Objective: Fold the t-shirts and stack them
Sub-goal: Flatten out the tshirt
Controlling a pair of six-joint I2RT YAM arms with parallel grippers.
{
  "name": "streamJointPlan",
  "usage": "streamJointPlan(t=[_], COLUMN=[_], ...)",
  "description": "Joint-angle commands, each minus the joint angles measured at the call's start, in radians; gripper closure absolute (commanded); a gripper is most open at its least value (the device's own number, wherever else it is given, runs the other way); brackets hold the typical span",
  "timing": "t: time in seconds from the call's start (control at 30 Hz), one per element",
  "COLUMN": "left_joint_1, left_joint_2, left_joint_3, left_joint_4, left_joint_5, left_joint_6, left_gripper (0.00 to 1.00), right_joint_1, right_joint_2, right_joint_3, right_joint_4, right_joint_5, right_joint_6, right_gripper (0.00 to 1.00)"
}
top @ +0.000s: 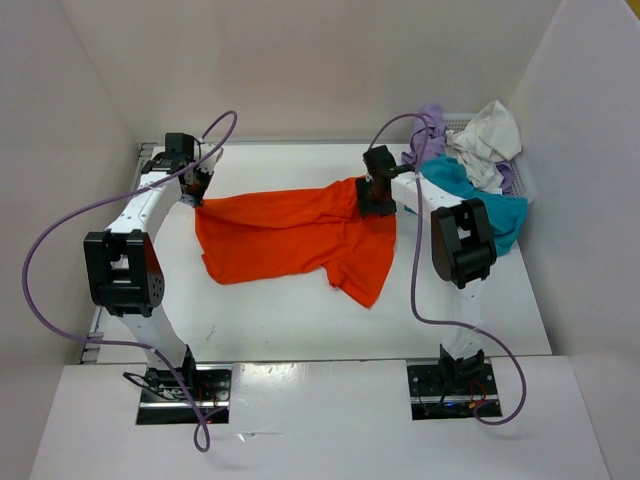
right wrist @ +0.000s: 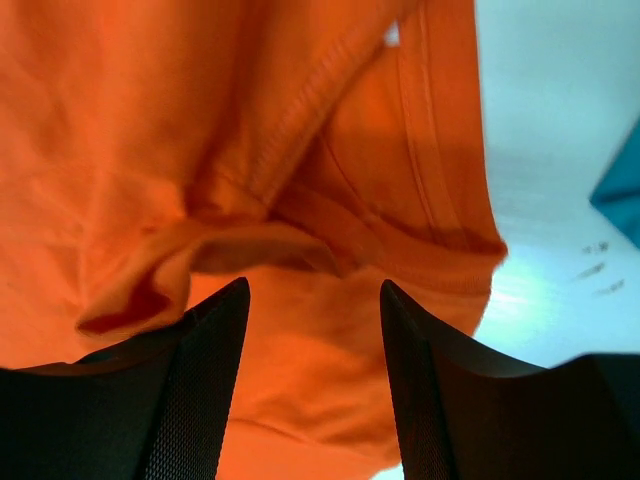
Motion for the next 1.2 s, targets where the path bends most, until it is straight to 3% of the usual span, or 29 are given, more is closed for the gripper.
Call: streamJointPlan(t=[0.0,0.2,0.3,0.4,0.43,0.53,0.7,0.9,1.17], left_joint_1=[0.004,0.004,0.004,0.004,0.004,0.004,0.004,0.004,0.004], left_joint_2=[-0.049,-0.058,-0.058,-0.058,-0.058,-0.058,-0.088,-0.176,-0.375], left_joint_3=[-0.013,-0.013,-0.013,-0.013,-0.013,-0.013,0.006,0.115,0.316], left_joint_4=[0.01,0.01,0.01,0.01,0.01,0.01,0.01,-0.04,-0.126], left_joint_5=[0.017,0.017,0.017,0.017,0.017,0.017,-0.003,-0.003,-0.065], left_joint_6=[-0.021,-0.021,-0.021,-0.021,-0.021,-0.021,-0.021,-0.021,0.045], left_gripper=[1.0,1.0,1.0,1.0,1.0,1.0,1.0,1.0,1.0], right_joint_1=[0.008,0.008,0.008,0.008,0.008,0.008,0.008,0.008,0.037], right_joint_2=[0.036,0.063,0.074,0.083,0.083,0.057,-0.039,-0.272,-0.639], right_joint_3=[0.082,0.095,0.095,0.095,0.095,0.095,0.086,0.089,0.245], right_joint_4=[0.072,0.081,0.091,0.091,0.091,0.081,0.051,-0.03,-0.109], right_joint_5=[0.024,0.024,0.033,0.023,0.022,0.044,0.07,0.156,0.211], right_joint_6=[-0.021,-0.021,-0.03,-0.03,-0.03,-0.02,-0.01,0.019,-0.007], right_gripper=[0.39,0.39,0.45,0.65,0.81,1.0,1.0,1.0,1.0])
